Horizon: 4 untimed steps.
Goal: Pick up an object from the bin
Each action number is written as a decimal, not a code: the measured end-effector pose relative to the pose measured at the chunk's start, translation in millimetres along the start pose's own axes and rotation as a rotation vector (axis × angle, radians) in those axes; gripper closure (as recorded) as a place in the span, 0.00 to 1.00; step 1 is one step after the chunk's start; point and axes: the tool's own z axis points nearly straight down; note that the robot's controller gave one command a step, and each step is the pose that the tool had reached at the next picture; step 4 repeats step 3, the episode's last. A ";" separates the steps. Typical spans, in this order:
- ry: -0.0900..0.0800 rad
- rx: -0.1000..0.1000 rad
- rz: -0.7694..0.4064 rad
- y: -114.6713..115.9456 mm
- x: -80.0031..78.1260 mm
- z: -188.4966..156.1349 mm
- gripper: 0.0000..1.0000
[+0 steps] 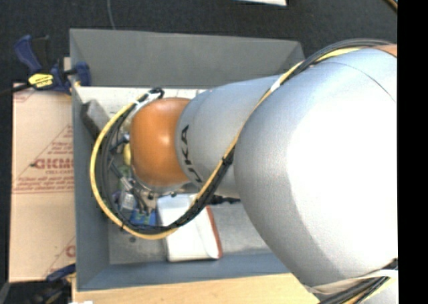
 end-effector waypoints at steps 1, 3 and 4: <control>-0.003 -0.003 0.001 0.5 -1.8 -13.1 1.00; -0.002 -0.001 0.001 -0.1 -3.4 -37.6 1.00; -0.002 -0.001 0.001 -0.1 -3.4 -37.6 1.00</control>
Offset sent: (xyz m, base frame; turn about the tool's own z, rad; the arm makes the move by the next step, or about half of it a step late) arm 0.0007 -0.0003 0.0156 0.0004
